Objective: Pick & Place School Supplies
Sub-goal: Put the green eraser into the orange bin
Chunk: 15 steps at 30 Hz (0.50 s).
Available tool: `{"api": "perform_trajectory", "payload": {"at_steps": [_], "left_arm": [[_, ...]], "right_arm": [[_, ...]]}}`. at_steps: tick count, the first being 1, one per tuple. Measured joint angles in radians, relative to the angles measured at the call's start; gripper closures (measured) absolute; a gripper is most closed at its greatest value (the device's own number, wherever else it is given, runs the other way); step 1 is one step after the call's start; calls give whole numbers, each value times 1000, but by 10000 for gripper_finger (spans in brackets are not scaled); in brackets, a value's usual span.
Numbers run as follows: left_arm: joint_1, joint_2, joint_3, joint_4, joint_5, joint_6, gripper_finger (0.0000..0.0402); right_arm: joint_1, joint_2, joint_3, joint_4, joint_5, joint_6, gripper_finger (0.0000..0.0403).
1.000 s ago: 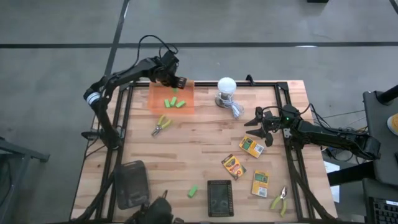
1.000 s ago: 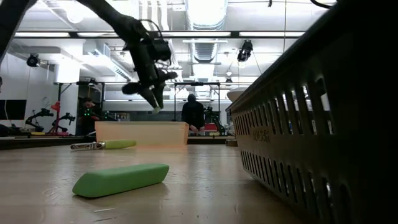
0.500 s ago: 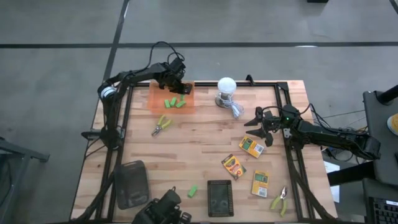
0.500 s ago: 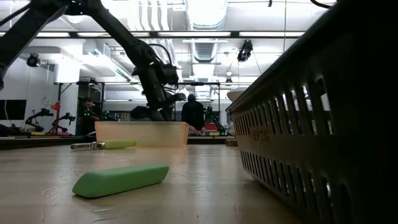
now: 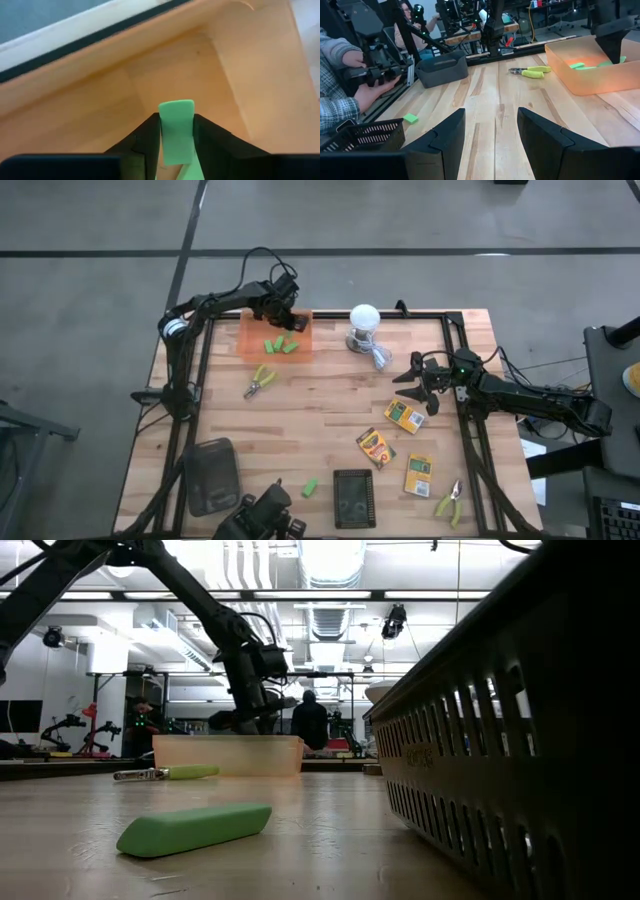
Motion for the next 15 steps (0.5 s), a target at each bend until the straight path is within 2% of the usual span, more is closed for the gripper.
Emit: {"api": "perform_trajectory", "payload": {"at_steps": [11, 15], "left_arm": [[0, 0, 1, -7, 8, -14, 251], [1, -17, 13, -11, 75, -15, 245]], "right_arm": [[0, 0, 0, 0, 0, 0, 225], [0, 0, 0, 0, 0, 0, 225]]}}
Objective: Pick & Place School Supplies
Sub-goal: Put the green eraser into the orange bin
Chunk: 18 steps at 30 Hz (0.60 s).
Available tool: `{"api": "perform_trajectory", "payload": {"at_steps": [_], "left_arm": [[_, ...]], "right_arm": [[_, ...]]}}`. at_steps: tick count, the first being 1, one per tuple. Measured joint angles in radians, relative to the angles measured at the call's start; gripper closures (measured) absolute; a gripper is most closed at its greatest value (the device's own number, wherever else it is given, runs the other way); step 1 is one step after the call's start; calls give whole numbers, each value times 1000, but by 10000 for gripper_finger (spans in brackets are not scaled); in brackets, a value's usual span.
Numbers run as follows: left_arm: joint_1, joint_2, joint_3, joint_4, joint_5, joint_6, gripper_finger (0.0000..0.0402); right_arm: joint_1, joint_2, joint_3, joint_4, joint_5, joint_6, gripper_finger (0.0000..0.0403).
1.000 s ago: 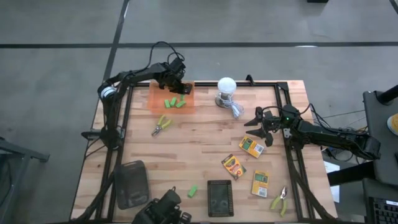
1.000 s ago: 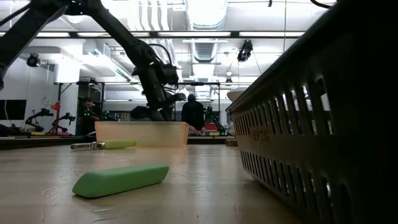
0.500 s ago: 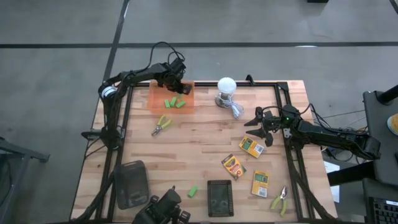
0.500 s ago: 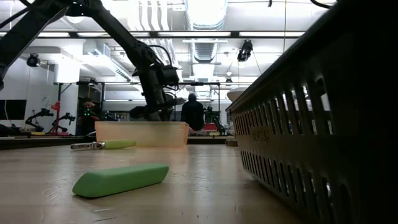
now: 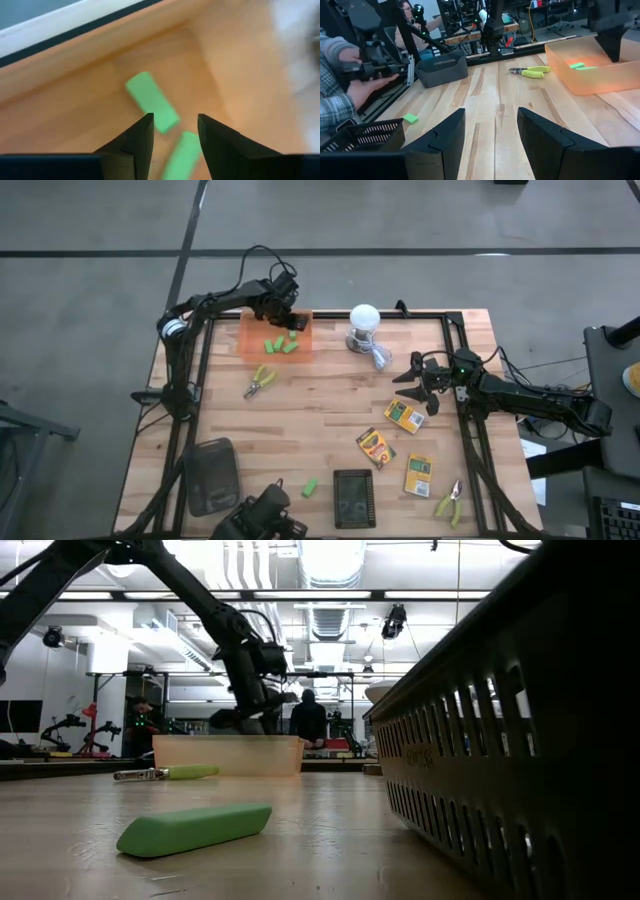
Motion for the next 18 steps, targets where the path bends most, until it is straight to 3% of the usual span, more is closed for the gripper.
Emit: {"api": "perform_trajectory", "payload": {"at_steps": [18], "left_arm": [[-53, -289, 17, 120, 180, 125, 243]], "right_arm": [[0, 0, 0, 0, 0, 0, 225]]}}
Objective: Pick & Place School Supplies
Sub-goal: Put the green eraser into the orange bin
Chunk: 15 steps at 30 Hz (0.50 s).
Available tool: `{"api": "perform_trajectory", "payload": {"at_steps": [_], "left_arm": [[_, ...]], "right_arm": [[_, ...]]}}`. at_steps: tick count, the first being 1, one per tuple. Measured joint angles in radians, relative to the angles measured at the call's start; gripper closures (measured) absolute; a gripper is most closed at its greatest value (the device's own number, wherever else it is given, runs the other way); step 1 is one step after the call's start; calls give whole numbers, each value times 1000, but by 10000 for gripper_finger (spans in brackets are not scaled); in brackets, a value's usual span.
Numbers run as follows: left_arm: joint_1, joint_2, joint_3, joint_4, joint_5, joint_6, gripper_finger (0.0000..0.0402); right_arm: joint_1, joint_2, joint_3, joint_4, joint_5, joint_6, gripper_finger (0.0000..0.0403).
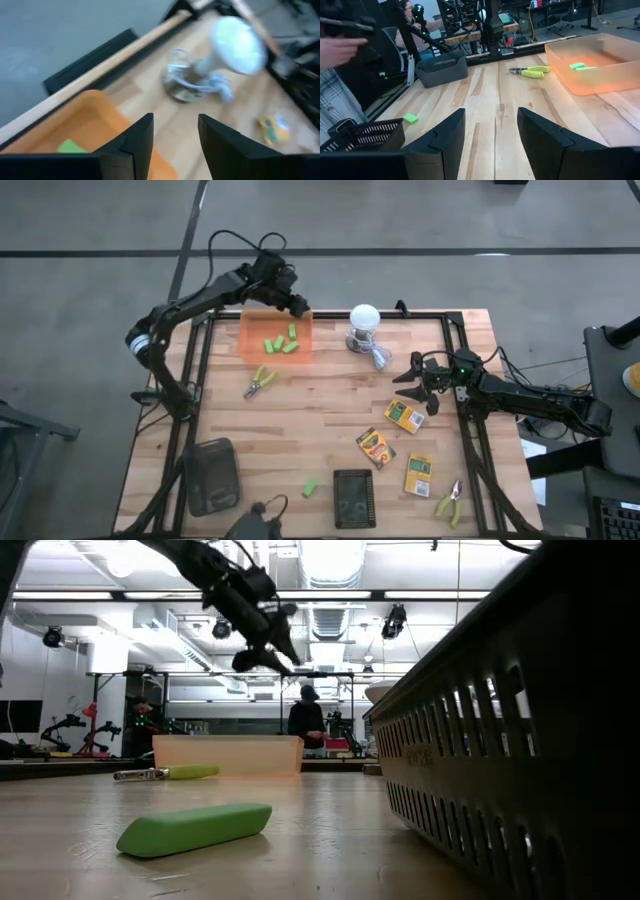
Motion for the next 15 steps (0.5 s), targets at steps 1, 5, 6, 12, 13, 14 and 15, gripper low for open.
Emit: {"api": "perform_trajectory", "payload": {"at_steps": [1, 5, 6, 12, 13, 14, 15], "left_arm": [[-7, -18, -5, 0, 25, 11, 243], [-41, -90, -30, 0, 93, 30, 243], [-54, -107, -37, -6, 93, 28, 243], [-186, -208, -91, -87, -10, -99, 243], [-219, -226, -103, -97, -42, -123, 243], [-256, -243, -114, -105, -75, -140, 242], [-297, -260, -126, -104, -110, -154, 240]], "right_arm": [[0, 0, 0, 0, 0, 0, 225], [0, 0, 0, 0, 0, 0, 225], [0, 0, 0, 0, 0, 0, 225], [0, 0, 0, 0, 0, 0, 225], [0, 0, 0, 0, 0, 0, 225], [0, 0, 0, 0, 0, 0, 225], [0, 0, 0, 0, 0, 0, 225]]}}
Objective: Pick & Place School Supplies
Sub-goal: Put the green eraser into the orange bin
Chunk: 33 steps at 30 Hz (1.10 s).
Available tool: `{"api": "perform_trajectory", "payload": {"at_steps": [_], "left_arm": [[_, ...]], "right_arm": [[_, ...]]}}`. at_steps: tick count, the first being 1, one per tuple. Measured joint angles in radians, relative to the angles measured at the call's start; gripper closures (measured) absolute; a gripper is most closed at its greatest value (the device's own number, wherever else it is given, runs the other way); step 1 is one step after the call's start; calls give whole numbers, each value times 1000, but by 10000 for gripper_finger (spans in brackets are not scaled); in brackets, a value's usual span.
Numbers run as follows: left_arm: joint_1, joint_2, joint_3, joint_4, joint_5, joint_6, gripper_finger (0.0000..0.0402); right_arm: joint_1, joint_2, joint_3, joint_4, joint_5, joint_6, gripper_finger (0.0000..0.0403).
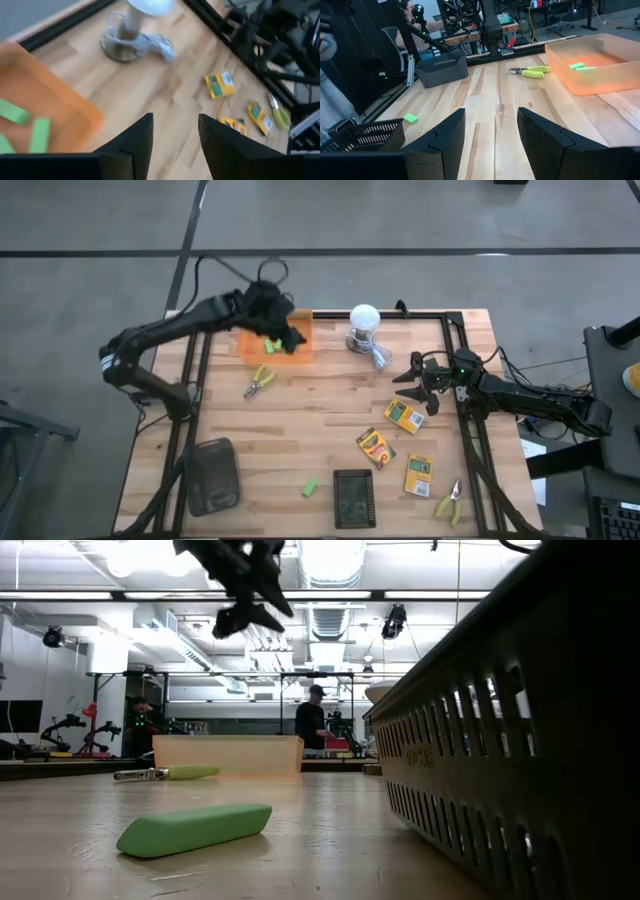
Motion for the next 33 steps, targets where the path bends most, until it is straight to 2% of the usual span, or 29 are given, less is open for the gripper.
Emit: {"api": "perform_trajectory", "payload": {"at_steps": [8, 13, 17, 21, 27, 33], "left_arm": [[-366, -75, -92, 44, -312, -173, 229], [-604, -63, -186, 203, -399, -240, 229], [-727, -40, -288, 389, -389, -259, 229], [-780, -19, -374, 550, -334, -401, 229], [-810, 43, -411, 587, -247, -526, 229], [-828, 120, -365, 550, -158, -420, 229]], "right_arm": [[0, 0, 0, 0, 0, 0, 225], [0, 0, 0, 0, 0, 0, 225], [0, 0, 0, 0, 0, 0, 225], [0, 0, 0, 0, 0, 0, 225], [0, 0, 0, 0, 0, 0, 225], [0, 0, 0, 0, 0, 0, 225]]}}
